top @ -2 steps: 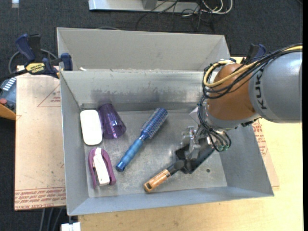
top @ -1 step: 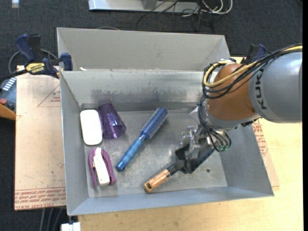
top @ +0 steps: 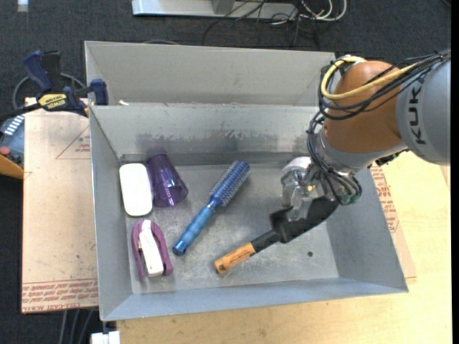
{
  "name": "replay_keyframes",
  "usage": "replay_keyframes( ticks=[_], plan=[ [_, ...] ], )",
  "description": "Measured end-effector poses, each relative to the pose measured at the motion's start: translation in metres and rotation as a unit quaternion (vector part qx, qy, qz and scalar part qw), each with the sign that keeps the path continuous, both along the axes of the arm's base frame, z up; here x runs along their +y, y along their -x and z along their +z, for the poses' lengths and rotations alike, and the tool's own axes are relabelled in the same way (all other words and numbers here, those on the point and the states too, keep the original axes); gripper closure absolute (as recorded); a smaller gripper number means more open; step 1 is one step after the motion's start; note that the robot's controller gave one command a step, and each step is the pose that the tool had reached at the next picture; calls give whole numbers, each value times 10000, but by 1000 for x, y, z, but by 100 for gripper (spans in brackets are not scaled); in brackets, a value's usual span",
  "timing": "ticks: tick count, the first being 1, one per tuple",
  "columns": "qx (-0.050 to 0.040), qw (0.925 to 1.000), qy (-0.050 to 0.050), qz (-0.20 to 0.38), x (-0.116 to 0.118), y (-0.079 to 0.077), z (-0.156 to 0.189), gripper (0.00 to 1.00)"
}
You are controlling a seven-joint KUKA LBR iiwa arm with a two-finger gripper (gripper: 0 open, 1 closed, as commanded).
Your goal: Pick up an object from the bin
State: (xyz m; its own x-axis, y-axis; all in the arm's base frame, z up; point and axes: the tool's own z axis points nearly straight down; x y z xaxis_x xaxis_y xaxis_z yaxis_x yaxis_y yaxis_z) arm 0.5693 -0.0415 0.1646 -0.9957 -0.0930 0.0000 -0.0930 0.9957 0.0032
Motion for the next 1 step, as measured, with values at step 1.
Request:
replay_keyframes(
  ticks=[1],
  plan=[
    [-41, 10000, 3, 20, 1, -3, 45, 100]
  ],
)
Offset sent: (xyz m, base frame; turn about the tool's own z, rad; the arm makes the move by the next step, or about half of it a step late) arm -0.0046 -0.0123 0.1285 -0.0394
